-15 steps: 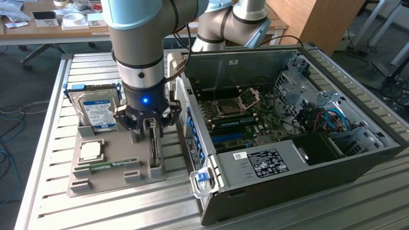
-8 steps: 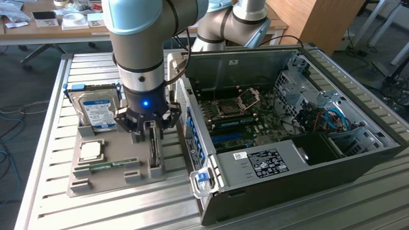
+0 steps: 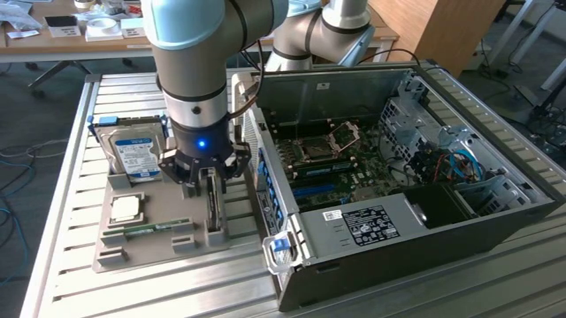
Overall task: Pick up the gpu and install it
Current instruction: 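Pick up the gpu and move the gpu toward the slot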
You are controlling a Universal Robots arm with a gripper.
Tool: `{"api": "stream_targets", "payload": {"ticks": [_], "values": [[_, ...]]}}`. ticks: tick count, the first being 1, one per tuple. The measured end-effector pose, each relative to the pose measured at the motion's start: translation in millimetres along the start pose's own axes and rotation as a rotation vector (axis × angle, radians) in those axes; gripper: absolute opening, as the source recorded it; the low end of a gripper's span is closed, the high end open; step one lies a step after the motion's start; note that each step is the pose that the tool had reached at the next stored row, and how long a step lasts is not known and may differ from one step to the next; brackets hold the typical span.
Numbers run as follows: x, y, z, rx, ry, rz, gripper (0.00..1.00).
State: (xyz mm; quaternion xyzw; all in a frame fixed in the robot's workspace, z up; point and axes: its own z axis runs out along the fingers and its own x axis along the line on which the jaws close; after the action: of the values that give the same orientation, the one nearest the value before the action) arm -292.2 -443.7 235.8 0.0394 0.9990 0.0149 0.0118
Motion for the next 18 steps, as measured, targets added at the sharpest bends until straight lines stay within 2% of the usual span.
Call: {"api": "stream_targets", "payload": {"ticks": [18], "values": [[0.1,1.2,5.1,0.0001,0.0001,0.001,0.49]]}}
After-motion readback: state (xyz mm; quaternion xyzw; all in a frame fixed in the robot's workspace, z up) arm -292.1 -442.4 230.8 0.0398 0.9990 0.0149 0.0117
